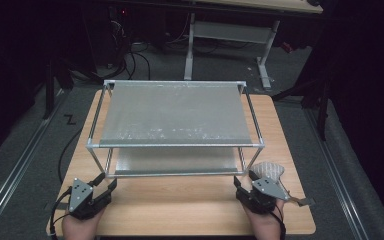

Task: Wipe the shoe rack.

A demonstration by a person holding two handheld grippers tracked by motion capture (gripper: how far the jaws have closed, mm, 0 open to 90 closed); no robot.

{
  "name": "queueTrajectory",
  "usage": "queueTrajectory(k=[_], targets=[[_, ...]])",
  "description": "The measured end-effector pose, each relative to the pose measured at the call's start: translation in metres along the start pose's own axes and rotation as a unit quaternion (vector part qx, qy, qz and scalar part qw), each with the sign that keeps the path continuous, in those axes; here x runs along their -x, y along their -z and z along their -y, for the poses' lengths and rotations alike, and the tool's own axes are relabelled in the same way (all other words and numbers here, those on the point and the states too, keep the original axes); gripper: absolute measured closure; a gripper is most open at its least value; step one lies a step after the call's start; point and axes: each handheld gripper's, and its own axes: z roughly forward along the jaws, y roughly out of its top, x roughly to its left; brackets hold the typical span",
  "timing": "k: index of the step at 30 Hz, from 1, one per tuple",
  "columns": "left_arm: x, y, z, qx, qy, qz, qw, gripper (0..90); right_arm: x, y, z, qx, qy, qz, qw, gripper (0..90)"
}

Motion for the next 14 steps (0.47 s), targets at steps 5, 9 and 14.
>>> queueTrajectory(k=[5, 9, 14], targets=[[0.009, -0.004, -0.001, -0.004, -0.023, 0.012, 0.9997, 49.6, -0.018, -0.008, 0.002, -0.013, 0.025, -0.017, 0.9995, 40.9], [0.005, -0.003, -0.001, -0.005, -0.015, 0.014, 0.9998, 49.5, -0.021, -0.009, 0.002, -0.016, 0.030, -0.020, 0.9992, 40.4], [0.003, -0.003, -0.002, -0.004, -0.012, 0.010, 0.9999, 49.6, -0.019, -0.007, 0.003, -0.017, 0.025, -0.015, 0.9994, 40.2]])
